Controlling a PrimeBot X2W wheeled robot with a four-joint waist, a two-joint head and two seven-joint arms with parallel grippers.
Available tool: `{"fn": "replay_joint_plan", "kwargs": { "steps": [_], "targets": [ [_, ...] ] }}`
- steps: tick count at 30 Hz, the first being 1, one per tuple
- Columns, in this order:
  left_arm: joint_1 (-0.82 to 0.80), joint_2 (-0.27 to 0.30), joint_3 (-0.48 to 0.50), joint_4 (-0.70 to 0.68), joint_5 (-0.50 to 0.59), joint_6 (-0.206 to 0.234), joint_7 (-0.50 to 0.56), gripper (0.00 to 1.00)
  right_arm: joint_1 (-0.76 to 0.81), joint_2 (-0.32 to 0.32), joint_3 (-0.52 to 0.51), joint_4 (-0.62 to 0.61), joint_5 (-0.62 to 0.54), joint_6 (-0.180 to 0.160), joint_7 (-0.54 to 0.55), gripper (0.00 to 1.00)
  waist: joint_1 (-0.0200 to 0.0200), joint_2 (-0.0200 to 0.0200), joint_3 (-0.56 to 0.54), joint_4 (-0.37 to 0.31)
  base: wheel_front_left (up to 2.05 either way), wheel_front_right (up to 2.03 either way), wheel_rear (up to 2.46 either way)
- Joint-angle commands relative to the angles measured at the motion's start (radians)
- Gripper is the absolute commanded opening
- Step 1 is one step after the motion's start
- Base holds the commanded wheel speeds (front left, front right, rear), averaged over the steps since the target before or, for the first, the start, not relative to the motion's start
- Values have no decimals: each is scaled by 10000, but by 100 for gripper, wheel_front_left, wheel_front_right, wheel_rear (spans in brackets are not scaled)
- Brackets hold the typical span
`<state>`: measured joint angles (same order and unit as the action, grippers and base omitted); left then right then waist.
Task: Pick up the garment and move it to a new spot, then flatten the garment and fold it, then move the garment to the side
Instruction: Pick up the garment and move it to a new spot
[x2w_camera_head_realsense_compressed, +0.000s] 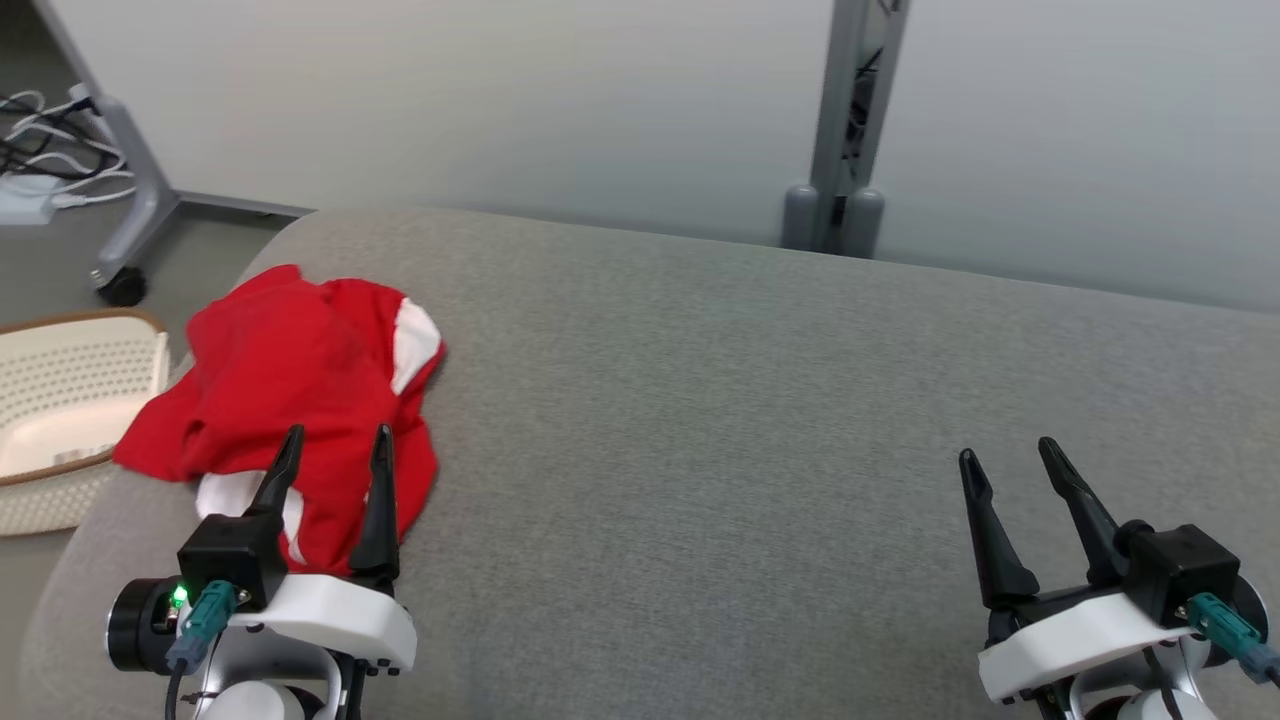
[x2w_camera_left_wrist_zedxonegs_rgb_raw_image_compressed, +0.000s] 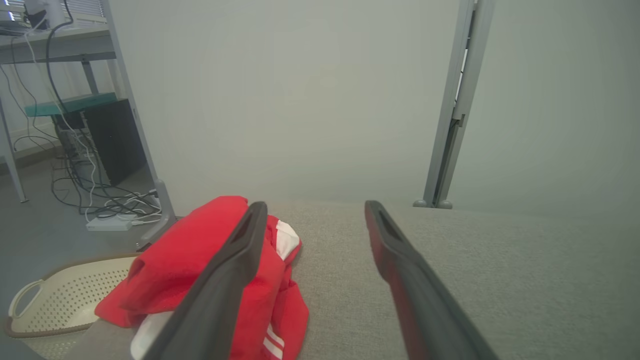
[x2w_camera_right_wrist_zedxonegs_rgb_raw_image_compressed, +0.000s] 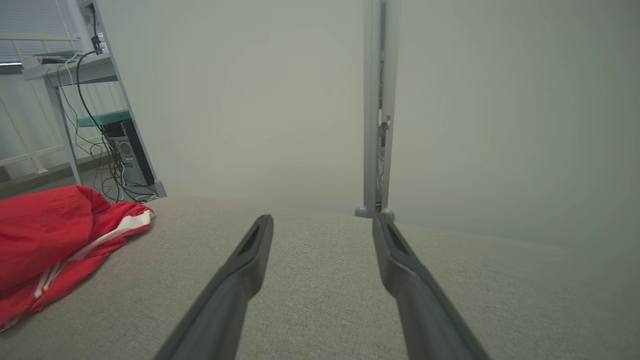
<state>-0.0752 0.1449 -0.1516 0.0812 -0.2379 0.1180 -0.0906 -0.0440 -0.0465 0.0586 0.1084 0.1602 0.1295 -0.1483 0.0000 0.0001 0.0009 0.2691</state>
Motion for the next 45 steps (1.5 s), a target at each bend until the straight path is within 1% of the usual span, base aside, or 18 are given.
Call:
{"fn": "replay_joint_plan", "kwargs": {
  "steps": [1, 6, 9, 14, 21, 27, 35, 39, 41, 44, 45],
  "targets": [
    [-67, 51, 62, 9, -45, 54, -55, 100, -129, -59, 19, -4, 23, 22, -9, 100, 0, -1, 74, 726, 0, 0, 0],
    [91, 90, 161, 29, -161, 140, -101, 100, -226, -65, 179, 77, 48, 20, -104, 100, 0, -1, 68, 1627, 0, 0, 0],
    [169, 151, 230, -20, -213, 174, -98, 100, -275, -65, 271, 100, 36, 20, -129, 100, 0, -1, 62, 2055, 0, 0, 0],
    [208, 164, 221, -101, -274, 210, -54, 100, -286, -68, 301, 168, 105, 22, -172, 100, 0, -1, 40, 2515, 0, 0, 0],
    [284, 144, 259, -218, -370, 333, -117, 100, -433, -65, 486, 286, 128, 20, -220, 100, 0, -1, 92, 2574, 0, 0, 0],
    [261, 197, 237, -251, -387, 347, -60, 100, -487, -66, 473, 417, 168, 20, -289, 100, 0, -1, 80, 2574, 0, 0, 0],
    [-182, 289, 129, -394, -464, 158, 91, 100, -408, -67, 392, 495, 244, 20, -400, 100, 0, -1, 33, 2543, 0, 0, 0],
    [-735, 415, 133, -715, -468, 83, 265, 100, -385, -67, 351, 460, 281, 20, -387, 100, 0, -1, 64, 2487, 0, 0, 0],
    [-1320, 512, 107, -1076, -386, 27, 406, 100, -403, -65, 371, 392, 238, 20, -327, 100, 0, -1, 136, 2401, 0, 0, 0],
    [-2458, 724, 172, -1499, -327, -100, 727, 100, -495, -67, 428, 246, 140, 20, -244, 100, 0, -1, 324, 2187, 0, 0, 0],
    [-3295, 864, 237, -1548, -405, -193, 972, 100, -570, -71, 490, 144, 69, 20, -195, 100, 0, -1, 490, 1968, 0, 0, 0]
  ]
}}
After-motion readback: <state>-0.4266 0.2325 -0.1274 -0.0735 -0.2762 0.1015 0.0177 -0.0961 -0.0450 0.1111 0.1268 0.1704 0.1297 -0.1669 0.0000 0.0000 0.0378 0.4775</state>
